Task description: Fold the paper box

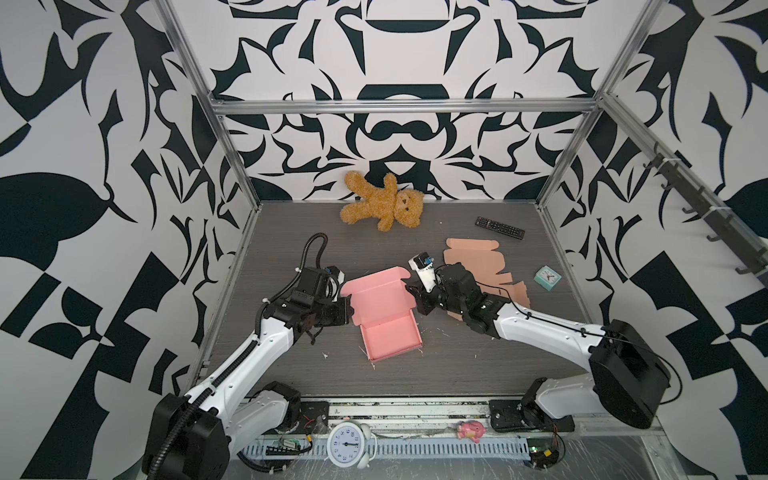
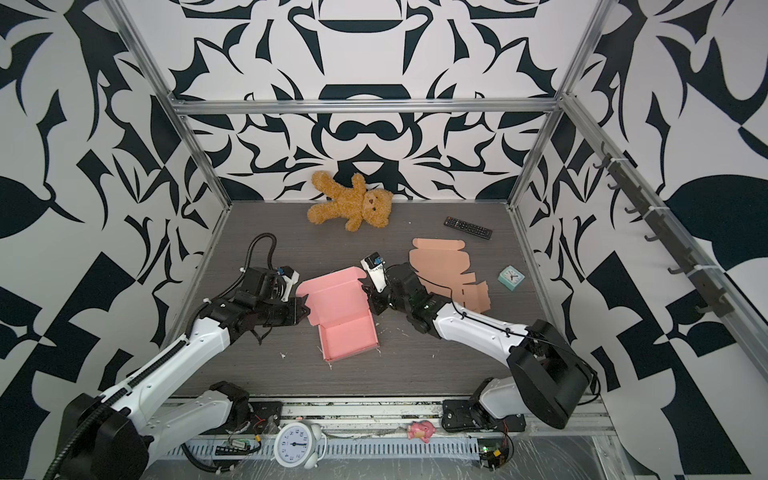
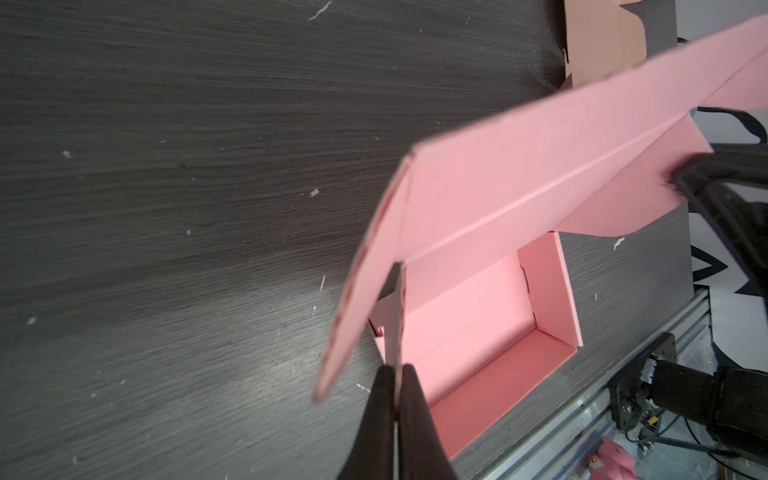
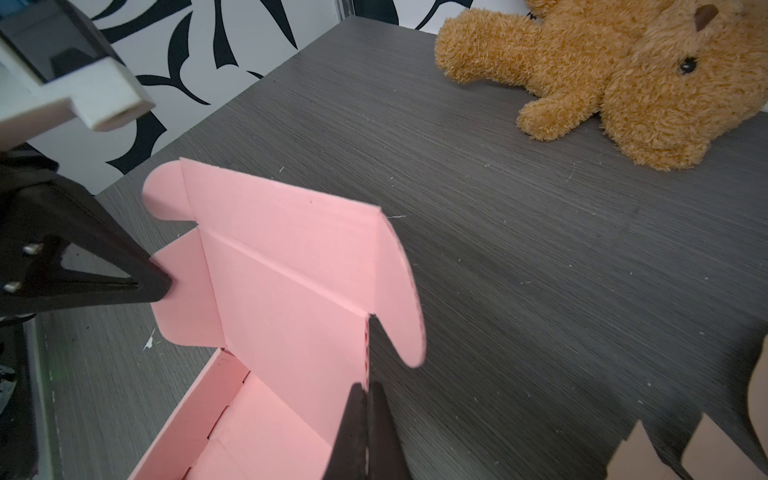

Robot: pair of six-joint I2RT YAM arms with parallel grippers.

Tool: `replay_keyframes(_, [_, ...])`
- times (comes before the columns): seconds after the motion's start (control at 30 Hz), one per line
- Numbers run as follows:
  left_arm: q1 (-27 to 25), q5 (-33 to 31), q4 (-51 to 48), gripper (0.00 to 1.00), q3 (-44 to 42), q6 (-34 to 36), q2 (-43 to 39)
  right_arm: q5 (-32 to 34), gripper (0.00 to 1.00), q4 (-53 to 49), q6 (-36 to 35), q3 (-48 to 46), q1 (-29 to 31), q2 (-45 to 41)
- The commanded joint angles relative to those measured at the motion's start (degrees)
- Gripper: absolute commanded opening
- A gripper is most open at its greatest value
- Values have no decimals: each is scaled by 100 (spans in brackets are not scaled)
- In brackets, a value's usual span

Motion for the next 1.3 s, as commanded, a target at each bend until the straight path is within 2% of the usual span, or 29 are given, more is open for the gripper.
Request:
replay_keyframes(0.0, [18,-106,-56,7,227,120,102,101,0,51,-43,173,-12,-1])
replay_keyframes(0.17, [17,-253,50,8,273,180,184,191,0,211,35,182,-20,17])
replay_keyframes(0.67, [-33,-1099,2349,10,373,795,824,730,0,407,145,806,-88,485])
replay_keyframes(1.27, [-369,-1625,3471,8,-350,1026,1055,510,2,430,-46,1153,-189,1075])
